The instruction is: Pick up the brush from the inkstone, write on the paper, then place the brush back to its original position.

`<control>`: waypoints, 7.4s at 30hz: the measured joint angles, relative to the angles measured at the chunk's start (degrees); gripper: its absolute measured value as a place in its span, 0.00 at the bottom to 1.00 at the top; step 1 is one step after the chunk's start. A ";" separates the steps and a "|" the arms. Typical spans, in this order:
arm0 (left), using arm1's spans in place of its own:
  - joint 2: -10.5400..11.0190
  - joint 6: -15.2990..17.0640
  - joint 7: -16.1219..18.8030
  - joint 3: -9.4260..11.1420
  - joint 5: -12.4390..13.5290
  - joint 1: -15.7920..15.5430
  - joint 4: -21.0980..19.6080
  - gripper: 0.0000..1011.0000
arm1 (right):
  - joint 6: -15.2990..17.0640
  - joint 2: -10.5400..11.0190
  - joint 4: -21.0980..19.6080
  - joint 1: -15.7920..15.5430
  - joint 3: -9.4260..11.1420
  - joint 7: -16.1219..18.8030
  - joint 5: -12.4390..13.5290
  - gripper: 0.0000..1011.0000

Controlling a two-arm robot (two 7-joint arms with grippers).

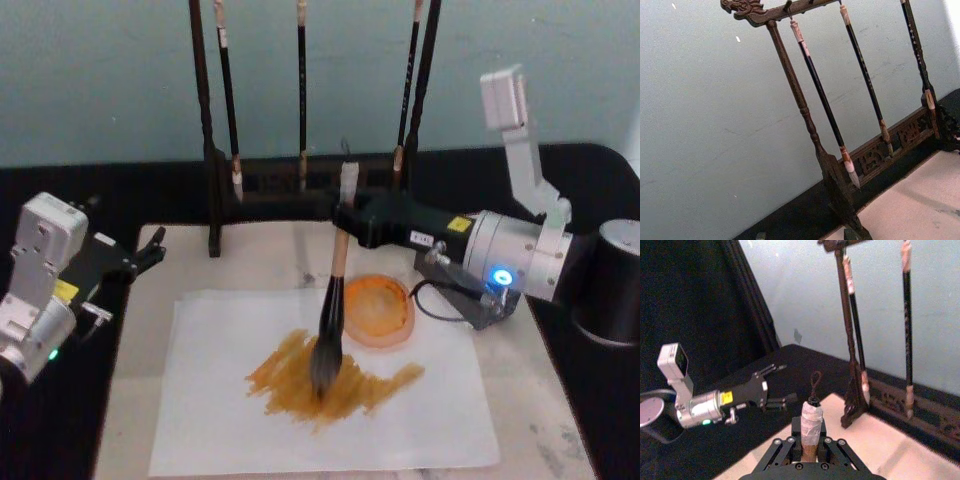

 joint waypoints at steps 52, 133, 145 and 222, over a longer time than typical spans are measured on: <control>0.00 0.00 0.00 0.00 0.00 0.00 0.00 1.00 | -1.13 -2.12 -1.71 -3.51 3.01 1.89 -7.42 0.15; 0.00 0.00 0.00 0.00 0.00 0.00 0.00 1.00 | -1.55 -4.76 1.09 -12.33 20.66 -13.18 24.08 0.15; 0.00 0.00 0.00 0.00 0.01 0.00 0.00 1.00 | 1.61 -5.74 8.89 -10.83 21.70 -15.73 31.79 0.15; 0.00 0.00 0.00 0.00 0.00 0.00 0.00 1.00 | 0.62 -6.41 26.85 0.62 9.92 -15.00 33.66 0.15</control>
